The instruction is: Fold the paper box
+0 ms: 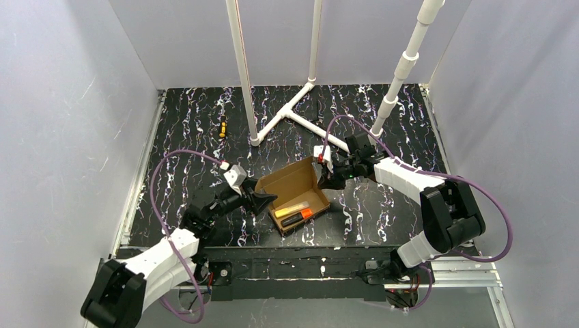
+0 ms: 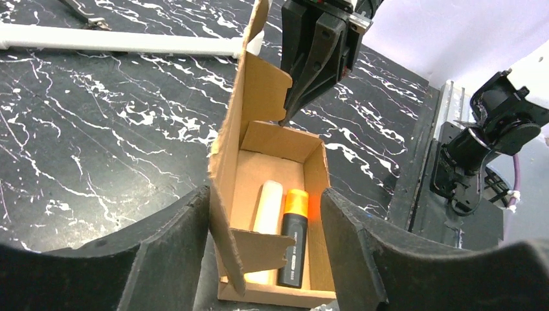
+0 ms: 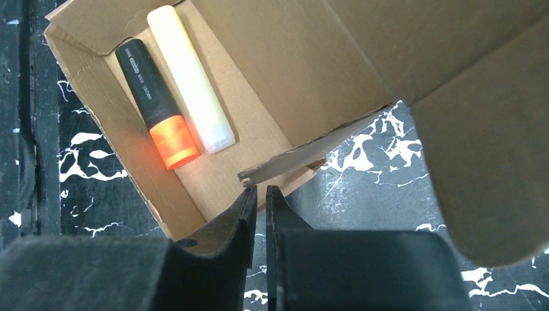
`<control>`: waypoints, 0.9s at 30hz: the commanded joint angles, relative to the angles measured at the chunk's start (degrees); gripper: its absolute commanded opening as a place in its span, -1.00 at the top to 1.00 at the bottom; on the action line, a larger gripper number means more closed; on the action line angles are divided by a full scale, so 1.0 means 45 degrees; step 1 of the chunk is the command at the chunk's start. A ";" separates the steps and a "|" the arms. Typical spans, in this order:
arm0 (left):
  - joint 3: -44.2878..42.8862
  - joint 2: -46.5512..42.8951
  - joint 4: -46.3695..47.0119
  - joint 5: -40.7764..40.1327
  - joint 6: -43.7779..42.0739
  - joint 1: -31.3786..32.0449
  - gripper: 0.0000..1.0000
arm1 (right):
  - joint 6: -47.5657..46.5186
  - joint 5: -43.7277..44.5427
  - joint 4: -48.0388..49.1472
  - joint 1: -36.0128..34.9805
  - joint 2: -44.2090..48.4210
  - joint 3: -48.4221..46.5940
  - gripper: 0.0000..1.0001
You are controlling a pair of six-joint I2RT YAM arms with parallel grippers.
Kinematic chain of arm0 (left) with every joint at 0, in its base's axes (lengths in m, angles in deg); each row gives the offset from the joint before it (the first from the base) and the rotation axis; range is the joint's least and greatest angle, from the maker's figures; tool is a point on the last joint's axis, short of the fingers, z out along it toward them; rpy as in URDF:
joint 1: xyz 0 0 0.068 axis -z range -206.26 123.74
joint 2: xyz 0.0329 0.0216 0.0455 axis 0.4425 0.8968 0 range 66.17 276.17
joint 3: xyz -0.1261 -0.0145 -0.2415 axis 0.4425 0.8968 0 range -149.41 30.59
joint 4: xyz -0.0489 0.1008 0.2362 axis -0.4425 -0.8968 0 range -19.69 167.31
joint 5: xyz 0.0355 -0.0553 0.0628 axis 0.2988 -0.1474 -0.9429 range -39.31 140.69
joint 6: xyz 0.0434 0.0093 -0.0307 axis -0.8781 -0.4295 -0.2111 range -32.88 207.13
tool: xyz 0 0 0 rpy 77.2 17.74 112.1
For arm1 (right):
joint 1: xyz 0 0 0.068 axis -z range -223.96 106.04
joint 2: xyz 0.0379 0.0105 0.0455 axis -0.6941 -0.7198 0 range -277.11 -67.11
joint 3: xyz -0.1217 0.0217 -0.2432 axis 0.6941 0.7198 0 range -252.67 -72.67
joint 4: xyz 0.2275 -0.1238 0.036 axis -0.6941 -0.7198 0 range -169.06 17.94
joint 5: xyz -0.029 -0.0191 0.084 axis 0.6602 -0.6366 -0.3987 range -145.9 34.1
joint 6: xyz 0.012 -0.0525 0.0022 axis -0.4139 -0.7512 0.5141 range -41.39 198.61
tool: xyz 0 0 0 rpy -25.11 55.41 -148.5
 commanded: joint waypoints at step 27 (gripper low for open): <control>-0.4466 0.1020 -0.6648 0.1285 0.1497 0.0000 0.28 | -0.3408 -0.0532 -0.2825 0.0025 0.0988 -0.0992 0.65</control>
